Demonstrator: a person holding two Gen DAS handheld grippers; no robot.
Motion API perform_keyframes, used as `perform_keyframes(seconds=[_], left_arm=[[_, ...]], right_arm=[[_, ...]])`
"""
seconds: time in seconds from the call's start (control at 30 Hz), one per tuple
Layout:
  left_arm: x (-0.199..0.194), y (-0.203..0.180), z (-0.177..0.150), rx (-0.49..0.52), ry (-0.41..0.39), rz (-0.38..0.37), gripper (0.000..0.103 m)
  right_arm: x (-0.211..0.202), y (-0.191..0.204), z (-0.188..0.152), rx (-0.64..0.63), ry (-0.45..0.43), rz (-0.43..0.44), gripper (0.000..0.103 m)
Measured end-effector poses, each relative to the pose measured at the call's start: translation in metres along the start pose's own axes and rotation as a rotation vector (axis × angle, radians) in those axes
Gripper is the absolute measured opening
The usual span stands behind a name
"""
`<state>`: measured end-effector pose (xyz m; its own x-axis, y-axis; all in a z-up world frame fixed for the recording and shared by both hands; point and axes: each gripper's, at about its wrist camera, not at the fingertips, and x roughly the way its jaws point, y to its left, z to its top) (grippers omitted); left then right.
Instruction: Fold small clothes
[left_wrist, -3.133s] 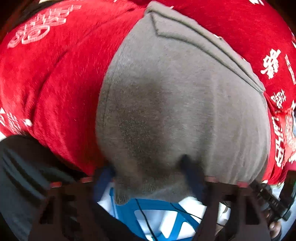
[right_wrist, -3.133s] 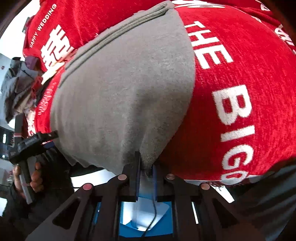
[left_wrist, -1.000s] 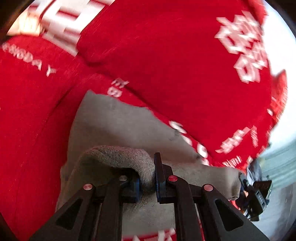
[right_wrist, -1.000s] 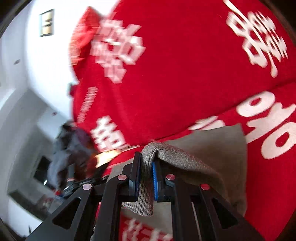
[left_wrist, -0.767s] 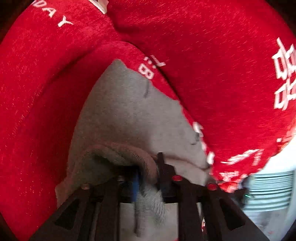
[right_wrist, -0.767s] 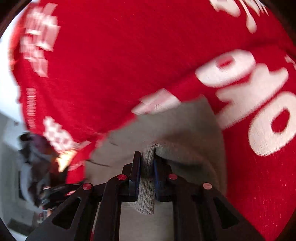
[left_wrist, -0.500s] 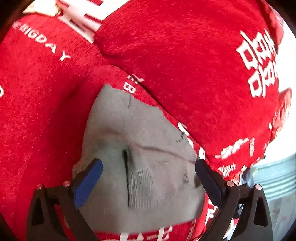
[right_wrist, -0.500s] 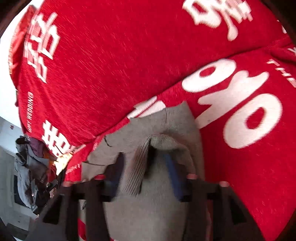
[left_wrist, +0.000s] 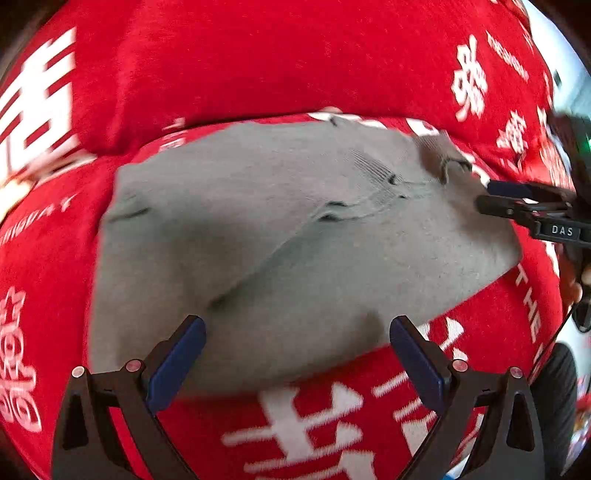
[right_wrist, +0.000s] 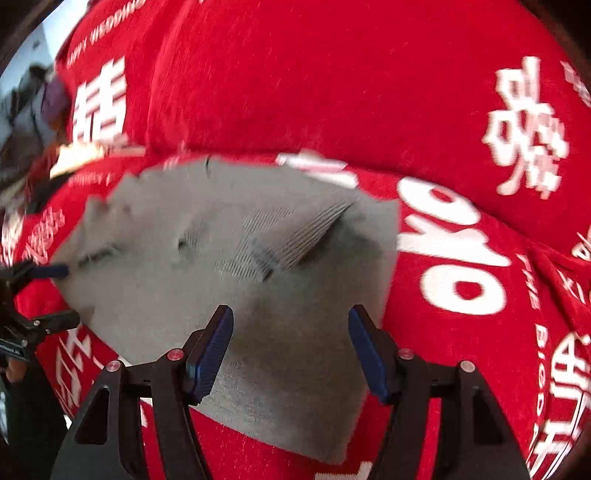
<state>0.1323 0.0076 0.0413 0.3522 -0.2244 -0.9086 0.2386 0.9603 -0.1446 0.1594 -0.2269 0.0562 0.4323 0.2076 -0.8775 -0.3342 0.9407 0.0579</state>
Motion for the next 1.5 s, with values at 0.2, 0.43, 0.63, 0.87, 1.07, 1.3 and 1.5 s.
perform_keyframes(seconds=[0.2, 0.43, 0.63, 0.87, 1.07, 1.3, 1.5], left_arm=[[0.022, 0.029, 0.046, -0.084, 0.016, -0.052, 0.1], [0.039, 0.105, 0.106, -0.426, -0.029, -0.134, 0.1], [0.028, 0.155, 0.108, -0.703, -0.128, -0.258, 0.1], [0.015, 0.134, 0.096, -0.566, -0.096, -0.141, 0.1], [0.047, 0.077, 0.118, -0.231, -0.041, 0.116, 0.1], [0.068, 0.117, 0.105, -0.373, 0.024, 0.135, 0.1], [0.029, 0.083, 0.102, -0.373, -0.068, 0.088, 0.1]], right_arm=[[0.03, 0.001, 0.019, -0.055, 0.071, 0.079, 0.069], [0.061, -0.008, 0.075, -0.041, 0.049, 0.095, 0.068], [0.06, -0.065, 0.102, 0.277, -0.053, 0.074, 0.069], [0.048, -0.051, 0.084, 0.209, -0.059, 0.064, 0.069], [0.082, -0.026, 0.097, 0.046, 0.013, -0.001, 0.069], [0.094, -0.088, 0.088, 0.255, 0.092, -0.093, 0.069], [0.045, -0.048, 0.083, 0.183, 0.019, -0.096, 0.071]])
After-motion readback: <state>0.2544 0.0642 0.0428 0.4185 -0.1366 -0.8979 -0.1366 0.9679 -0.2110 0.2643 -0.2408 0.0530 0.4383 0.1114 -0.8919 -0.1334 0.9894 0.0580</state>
